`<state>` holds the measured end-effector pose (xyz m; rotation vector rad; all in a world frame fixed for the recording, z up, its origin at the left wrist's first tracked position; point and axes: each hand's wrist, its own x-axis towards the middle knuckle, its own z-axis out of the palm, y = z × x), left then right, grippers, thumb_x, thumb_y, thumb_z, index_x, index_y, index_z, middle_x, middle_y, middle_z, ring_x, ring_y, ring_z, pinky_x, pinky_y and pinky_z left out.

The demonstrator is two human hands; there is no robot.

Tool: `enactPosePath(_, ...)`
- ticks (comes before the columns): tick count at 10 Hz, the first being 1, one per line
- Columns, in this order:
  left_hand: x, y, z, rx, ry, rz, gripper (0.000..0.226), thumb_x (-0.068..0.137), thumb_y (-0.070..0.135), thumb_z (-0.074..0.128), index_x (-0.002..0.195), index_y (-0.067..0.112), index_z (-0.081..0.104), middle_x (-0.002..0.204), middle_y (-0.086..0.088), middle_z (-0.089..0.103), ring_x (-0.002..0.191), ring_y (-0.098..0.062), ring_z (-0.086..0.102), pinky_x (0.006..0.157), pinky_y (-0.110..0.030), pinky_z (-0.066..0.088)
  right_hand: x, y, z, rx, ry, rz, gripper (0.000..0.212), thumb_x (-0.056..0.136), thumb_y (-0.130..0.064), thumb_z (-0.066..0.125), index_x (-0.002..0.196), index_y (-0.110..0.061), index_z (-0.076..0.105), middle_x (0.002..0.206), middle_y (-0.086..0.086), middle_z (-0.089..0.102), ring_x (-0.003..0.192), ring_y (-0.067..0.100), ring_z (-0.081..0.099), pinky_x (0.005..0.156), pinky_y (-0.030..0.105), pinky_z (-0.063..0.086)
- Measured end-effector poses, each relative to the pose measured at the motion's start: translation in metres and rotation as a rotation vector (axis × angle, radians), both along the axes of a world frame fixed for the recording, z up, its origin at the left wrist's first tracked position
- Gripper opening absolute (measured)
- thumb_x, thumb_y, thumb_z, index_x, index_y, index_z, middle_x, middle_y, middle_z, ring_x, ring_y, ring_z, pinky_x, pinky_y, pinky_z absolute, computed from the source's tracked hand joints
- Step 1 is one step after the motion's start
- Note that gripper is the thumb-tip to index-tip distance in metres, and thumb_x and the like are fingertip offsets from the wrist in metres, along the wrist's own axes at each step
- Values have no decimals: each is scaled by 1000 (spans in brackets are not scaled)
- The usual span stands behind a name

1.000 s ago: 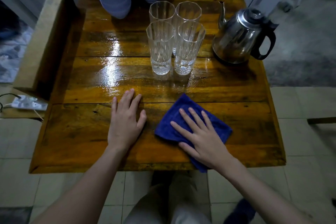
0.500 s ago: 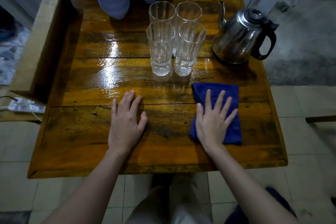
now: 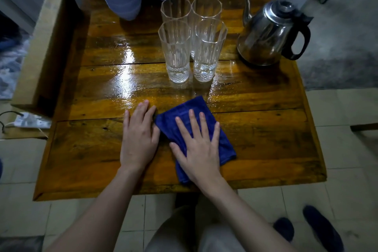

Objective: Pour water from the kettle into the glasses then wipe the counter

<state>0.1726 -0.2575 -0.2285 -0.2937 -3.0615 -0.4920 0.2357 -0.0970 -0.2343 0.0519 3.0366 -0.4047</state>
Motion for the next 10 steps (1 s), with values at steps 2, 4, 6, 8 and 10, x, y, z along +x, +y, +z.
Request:
enactPosePath(2,0,0,0,25,-3,2,48,97,33,37,142,18,41,154,-4,35,147,-16,22,122,-46,9,7,43,4,-12,-13,-115,69,93,-64,30,154,-37,13,165,0,2,151,24,-3,118,59,-3)
enactPosePath(4,0,0,2,38,-7,-9,49,96,34,34,142,17,41,153,-5,35,146,-19,23,122,-47,8,8,149,4,41,-24,-299,69,93,-65,25,154,-36,10,165,-1,1,151,21,-2,118,59,2)
enactPosePath(6,0,0,4,28,4,-12,50,96,33,35,142,16,41,153,-7,36,145,-20,25,122,-46,7,7,168,5,90,-43,-292,71,92,-64,18,155,-33,7,165,1,-1,151,24,-4,119,58,-2)
enactPosePath(8,2,1,11,-11,-26,-35,48,101,28,37,146,14,37,156,-7,32,147,-21,22,121,-49,9,2,164,27,116,-150,-257,71,92,-63,11,155,-30,8,164,7,4,150,31,2,118,57,0)
enactPosePath(10,-15,1,45,-53,-292,-58,50,101,26,42,149,15,32,159,-5,25,147,-22,22,120,-45,17,-28,129,69,42,-102,-102,56,101,-45,27,151,-18,28,157,9,33,145,24,27,119,46,20)
